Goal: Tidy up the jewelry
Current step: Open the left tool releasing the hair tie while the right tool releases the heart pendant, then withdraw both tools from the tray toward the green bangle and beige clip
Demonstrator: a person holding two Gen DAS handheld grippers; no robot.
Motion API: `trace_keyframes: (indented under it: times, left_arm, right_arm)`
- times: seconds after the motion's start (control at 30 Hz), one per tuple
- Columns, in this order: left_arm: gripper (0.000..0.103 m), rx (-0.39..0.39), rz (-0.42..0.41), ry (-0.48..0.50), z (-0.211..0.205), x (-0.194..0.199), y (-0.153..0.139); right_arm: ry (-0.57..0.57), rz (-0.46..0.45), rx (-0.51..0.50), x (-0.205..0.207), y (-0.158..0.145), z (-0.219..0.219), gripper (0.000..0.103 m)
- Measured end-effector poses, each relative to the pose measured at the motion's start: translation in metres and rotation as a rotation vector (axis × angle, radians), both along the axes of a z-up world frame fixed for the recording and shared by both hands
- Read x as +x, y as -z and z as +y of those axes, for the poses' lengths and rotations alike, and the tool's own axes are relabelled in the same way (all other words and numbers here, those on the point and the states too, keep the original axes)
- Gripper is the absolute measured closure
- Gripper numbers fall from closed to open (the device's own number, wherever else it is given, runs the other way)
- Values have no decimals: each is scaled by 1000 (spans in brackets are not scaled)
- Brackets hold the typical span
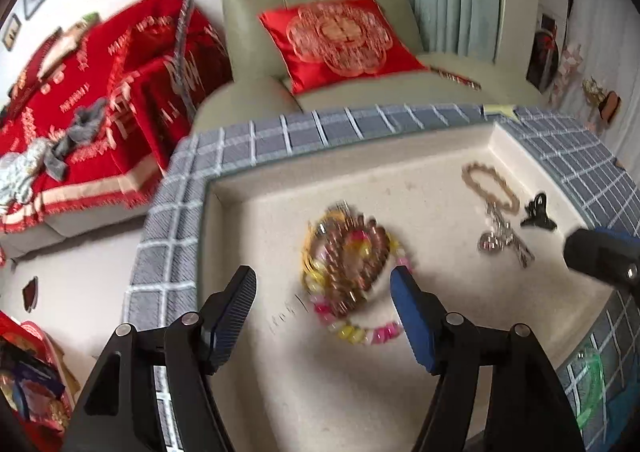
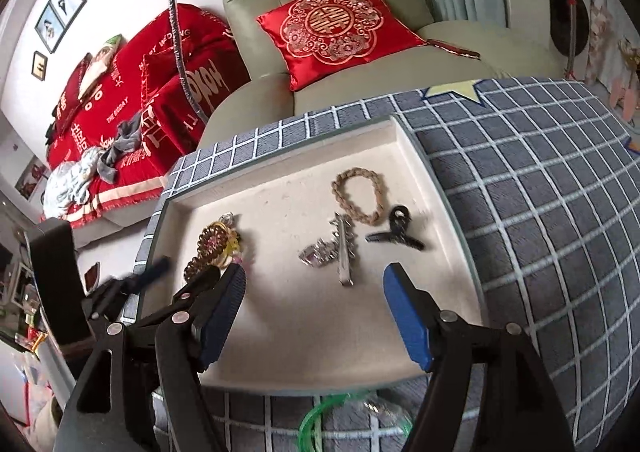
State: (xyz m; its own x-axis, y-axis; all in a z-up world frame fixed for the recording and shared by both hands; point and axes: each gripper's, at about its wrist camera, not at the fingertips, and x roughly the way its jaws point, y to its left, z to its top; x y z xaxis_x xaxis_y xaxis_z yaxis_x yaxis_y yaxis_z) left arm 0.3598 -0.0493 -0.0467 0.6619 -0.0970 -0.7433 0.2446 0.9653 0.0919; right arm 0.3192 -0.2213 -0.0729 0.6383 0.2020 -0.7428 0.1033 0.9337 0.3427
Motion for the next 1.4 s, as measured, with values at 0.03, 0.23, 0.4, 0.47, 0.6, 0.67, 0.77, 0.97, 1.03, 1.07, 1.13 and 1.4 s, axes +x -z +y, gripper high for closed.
trace_keyframes:
  times: [0.03, 0.23, 0.4, 0.47, 0.6, 0.67, 0.77, 0.97, 1.03, 1.07, 1.13, 1.4]
  left_arm:
    - [20, 7, 0, 8, -1, 0, -1]
    - [20, -10, 9, 3, 1, 2, -5]
    - [0, -2, -22, -1, 1, -5, -10]
    - [0, 2, -37, 6, 1, -7, -12]
    - [0, 3, -32, 14, 2, -10, -15]
    - [0, 6, -34, 15, 3, -14, -16]
    - [0, 5, -35, 25, 4, -20, -20]
    - [0, 0, -35, 40, 1, -38, -26]
    - [0, 0, -44, 36, 2, -46, -29]
    - [0, -2, -49, 36, 3, -52, -31]
    - [0, -18, -51, 42, 5, -62, -34]
    - [0, -94, -1, 90, 0, -96, -38]
  right_arm:
    - [3, -2, 1, -3, 0, -1, 28]
    - [24, 10, 8, -16, 2, -12, 28]
    - [30, 21, 15, -23, 4, -14, 28]
    - [28, 20, 18, -24, 5, -14, 28]
    - [35, -8, 19, -29, -1, -13, 18]
    - [31, -25, 26, -32, -5, -14, 17]
    - [25, -65, 22, -39, -12, -13, 0]
    - [-5, -65, 2, -50, -22, -10, 0]
    - [-4, -58, -7, -54, -25, -13, 0]
    - [-5, -58, -6, -56, -25, -15, 0]
    - [-3, -52, 7, -62, -26, -20, 0]
    - [38, -18, 8, -86, -17, -45, 0]
